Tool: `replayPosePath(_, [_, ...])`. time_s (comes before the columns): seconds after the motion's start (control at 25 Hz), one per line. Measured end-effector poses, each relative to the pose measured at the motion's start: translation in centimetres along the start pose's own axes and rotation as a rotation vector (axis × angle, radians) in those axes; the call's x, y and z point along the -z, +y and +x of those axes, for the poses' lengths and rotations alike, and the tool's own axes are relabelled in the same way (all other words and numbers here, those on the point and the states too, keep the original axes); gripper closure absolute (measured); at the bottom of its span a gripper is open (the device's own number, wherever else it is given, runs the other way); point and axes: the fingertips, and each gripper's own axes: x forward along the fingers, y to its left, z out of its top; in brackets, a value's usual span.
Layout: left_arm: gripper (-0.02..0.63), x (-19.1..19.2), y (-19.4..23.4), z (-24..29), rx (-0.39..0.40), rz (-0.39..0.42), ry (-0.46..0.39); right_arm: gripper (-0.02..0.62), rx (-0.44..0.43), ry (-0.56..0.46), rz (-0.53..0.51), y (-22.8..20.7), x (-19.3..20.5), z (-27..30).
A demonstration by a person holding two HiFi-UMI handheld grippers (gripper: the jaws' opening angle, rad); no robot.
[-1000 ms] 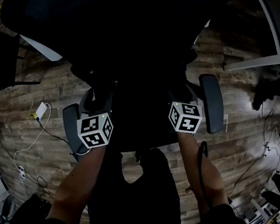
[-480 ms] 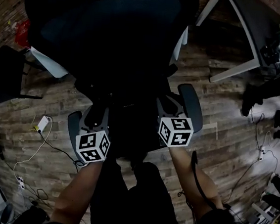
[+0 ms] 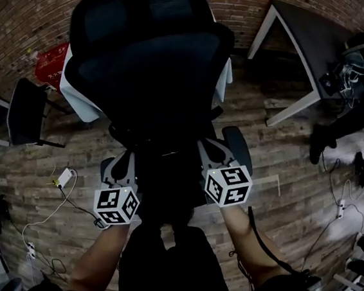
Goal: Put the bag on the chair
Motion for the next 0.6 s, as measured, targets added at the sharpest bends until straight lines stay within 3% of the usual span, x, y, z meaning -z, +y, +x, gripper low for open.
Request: replayPosePath(0.6, [0.595, -9.1, -2.7, -4.7, 0.176, 0.032, -0.059, 0.577, 0.027, -0.107, -0.032, 5.3, -8.5, -6.4])
